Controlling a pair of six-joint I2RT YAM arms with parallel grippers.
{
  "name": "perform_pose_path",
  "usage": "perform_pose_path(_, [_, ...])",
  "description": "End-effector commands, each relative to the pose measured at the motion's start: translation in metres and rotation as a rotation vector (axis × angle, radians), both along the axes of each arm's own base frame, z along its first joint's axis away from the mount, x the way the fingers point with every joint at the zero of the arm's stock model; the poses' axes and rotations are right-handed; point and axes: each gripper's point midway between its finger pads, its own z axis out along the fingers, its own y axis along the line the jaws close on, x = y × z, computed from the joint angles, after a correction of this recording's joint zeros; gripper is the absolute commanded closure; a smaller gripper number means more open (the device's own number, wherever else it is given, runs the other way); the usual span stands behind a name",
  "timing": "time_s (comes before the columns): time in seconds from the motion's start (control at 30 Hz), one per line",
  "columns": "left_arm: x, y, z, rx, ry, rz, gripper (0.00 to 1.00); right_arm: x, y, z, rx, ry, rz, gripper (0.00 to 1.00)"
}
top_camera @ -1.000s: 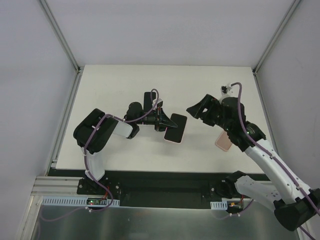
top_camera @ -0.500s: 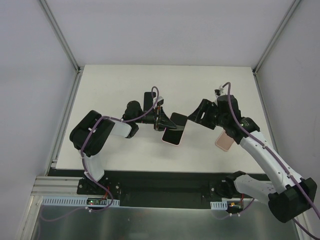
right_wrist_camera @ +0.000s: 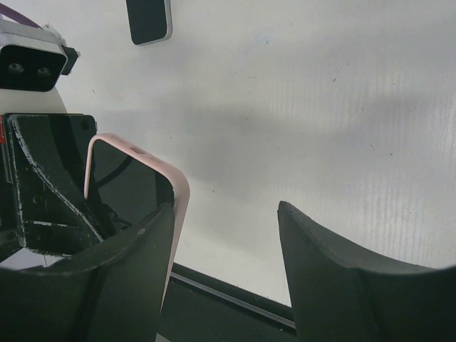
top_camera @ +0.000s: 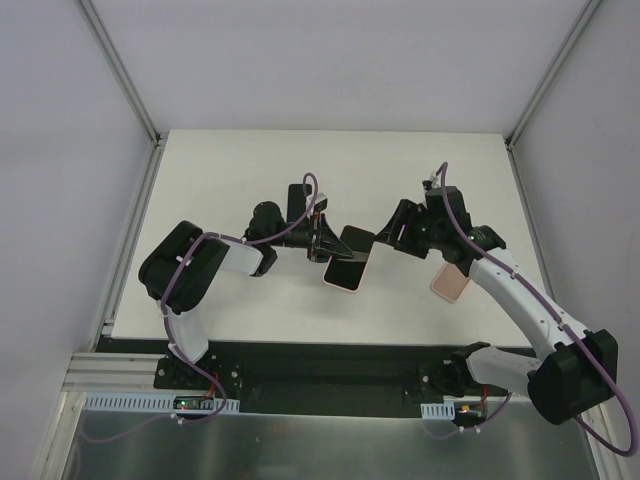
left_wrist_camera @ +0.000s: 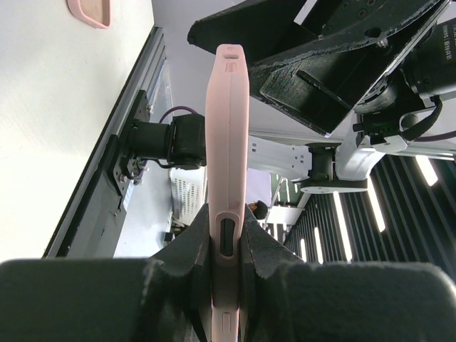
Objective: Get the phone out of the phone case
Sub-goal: Pick up the phone at the center of the board, then remove the phone case from the phone.
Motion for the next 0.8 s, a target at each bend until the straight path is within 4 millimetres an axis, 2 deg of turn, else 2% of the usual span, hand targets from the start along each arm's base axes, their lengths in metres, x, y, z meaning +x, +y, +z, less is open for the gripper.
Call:
perform_pose_path(0.0, [-0.022, 0.013, 0.074, -0.27, -0.456, -0.009, 1.0, 0.011, 0.0, 0.013, -0.005, -0.051, 0.005, 0.39])
perform_pose_path(0.2, [-0.022, 0.013, 0.077, -0.274, -0.462, -0.008, 1.0, 0.012, -0.004, 0.007, -0.021, -0.042, -0.016, 0.41])
perform_pose_path(0.5, [-0.021, 0.013, 0.074, -0.27, -0.457, -0.012, 1.0, 0.013, -0.007, 0.018, -0.018, -0.078, -0.028, 0.41])
perform_pose_path(0.77, [-0.021, 0.013, 0.076, -0.273, -0.459, -0.012, 1.0, 0.013, -0.013, 0.011, -0.061, -0.063, -0.036, 0.43])
